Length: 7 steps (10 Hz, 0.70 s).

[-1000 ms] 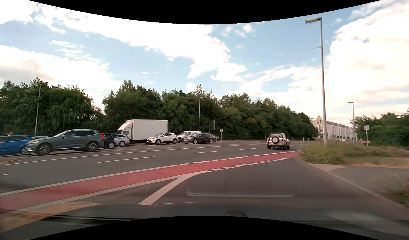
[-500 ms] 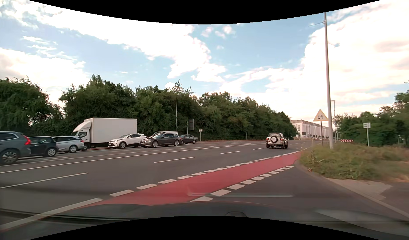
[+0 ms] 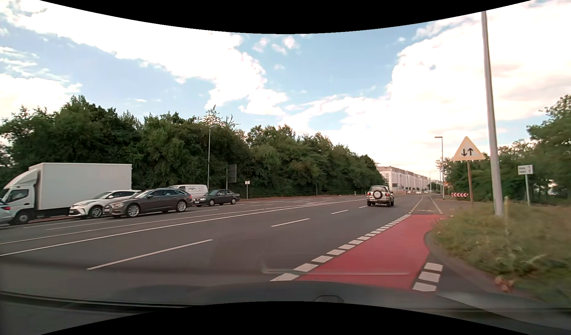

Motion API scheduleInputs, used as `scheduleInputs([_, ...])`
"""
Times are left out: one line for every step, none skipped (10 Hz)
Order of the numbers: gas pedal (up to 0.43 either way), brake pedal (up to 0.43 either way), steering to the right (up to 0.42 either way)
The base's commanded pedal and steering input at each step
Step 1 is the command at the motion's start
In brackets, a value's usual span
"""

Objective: Follow the waypoints while adhering to traffic rules and regulations

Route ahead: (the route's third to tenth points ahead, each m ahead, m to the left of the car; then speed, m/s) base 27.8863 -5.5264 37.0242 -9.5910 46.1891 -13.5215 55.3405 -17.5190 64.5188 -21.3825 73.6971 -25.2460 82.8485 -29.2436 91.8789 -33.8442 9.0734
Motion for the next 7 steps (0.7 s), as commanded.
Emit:
scheduleInputs([0.248,0.000,0.102])
scheduleInputs([0.248,0.000,0.101])
scheduleInputs([0.248,0.000,0.102])
scheduleInputs([0.248,0.000,0.102])
scheduleInputs([0.248,0.000,0.101])
scheduleInputs([0.248,0.000,0.101])
scheduleInputs([0.248,0.000,0.101])
